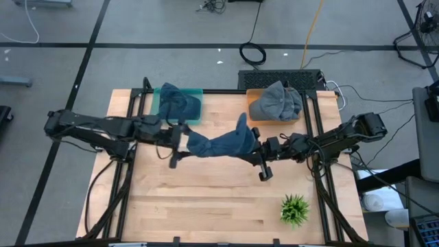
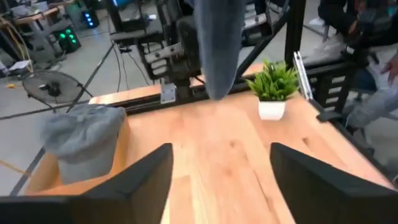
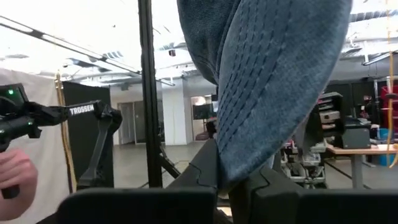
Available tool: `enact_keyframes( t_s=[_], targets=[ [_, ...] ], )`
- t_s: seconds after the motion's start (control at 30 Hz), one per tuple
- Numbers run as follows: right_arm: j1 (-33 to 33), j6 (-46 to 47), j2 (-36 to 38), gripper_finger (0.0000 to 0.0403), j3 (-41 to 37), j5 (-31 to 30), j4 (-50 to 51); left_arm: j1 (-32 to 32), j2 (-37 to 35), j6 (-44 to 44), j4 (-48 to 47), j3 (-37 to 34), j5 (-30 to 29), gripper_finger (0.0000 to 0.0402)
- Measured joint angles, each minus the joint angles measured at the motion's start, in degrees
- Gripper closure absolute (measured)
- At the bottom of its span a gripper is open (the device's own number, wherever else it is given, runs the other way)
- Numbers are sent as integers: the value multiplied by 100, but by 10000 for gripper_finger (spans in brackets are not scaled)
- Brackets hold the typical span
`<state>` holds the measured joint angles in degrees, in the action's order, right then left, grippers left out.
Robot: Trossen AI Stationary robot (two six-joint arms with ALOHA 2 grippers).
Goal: Pick & Place hat
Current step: Put the dark blue cap into the blue bin
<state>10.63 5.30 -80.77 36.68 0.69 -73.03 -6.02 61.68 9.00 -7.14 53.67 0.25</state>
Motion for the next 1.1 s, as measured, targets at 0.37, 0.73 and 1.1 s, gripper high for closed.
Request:
enact_keyframes(
  t_s=[0.37, 0.73, 1.1],
  targets=[
    [0, 930, 11, 402, -351, -49, 597, 33, -1292, -895, -1153, 1, -207, 57],
    [0, 1681, 9, 403, -389, -54, 1634, 31, -1391, -1974, -1411, 0, 325, 55],
    [23, 1956, 11, 403, -387, -71, 2119, 31, -1024, -2528, -1455, 0, 422, 55]
  ],
)
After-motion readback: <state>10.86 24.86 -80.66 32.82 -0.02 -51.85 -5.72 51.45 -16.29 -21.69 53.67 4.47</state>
